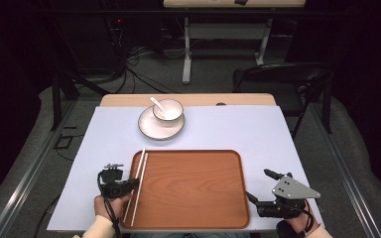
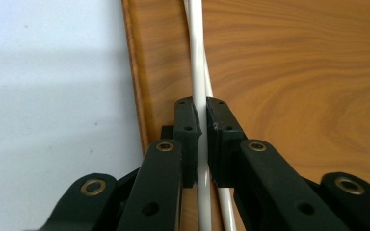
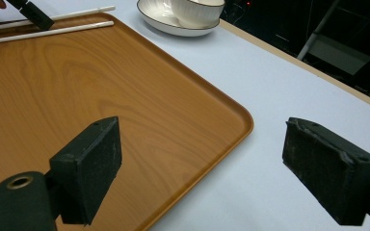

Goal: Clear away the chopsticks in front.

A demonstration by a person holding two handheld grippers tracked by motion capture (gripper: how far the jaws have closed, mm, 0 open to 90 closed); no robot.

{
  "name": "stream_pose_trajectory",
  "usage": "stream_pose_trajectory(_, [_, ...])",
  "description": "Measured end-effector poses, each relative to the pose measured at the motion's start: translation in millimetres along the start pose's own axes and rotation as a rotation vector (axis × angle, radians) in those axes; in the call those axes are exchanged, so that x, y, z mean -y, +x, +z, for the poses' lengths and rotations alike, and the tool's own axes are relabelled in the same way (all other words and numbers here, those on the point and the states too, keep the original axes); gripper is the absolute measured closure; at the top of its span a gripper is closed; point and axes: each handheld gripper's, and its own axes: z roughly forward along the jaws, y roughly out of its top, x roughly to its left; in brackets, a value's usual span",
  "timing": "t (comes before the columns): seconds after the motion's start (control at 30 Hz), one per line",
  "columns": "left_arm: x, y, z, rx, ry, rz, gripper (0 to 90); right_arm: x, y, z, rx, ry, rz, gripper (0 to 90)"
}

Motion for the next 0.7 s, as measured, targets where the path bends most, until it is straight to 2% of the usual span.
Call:
stream_pose_trajectory(0.13, [-0.1, 0.1, -0.4, -0.008, 0.001, 0.003, 83.3, 0.1, -0.1, 0.0, 0.000, 0.000, 0.001, 13.0])
stream_pose_trajectory(0.27, [-0.7, -1.3, -0.3, -0.013, 0.008, 0.031, 82.3, 0.1, -0.3, 0.1, 0.001, -0.001, 0.002, 12.9])
stream_pose_trajectory(0.33, [-1.3, -0.7, -0.8, -0.014, 0.010, 0.033, 78.9, 0.2, -0.2, 0.3, 0.000, -0.001, 0.003, 12.9])
stream_pose_trajectory(0.57, [-1.3, -0.3, -1.6, -0.010, 0.011, 0.027, 75.6, 0.1, -0.2, 0.3, 0.001, -0.001, 0.003, 12.9])
stream_pose_trajectory(0.7, [-2.2, -1.6, -3.1, -0.003, -0.004, 0.034, 65.3, 0.2, -0.4, 0.3, 0.002, -0.001, 0.003, 12.9])
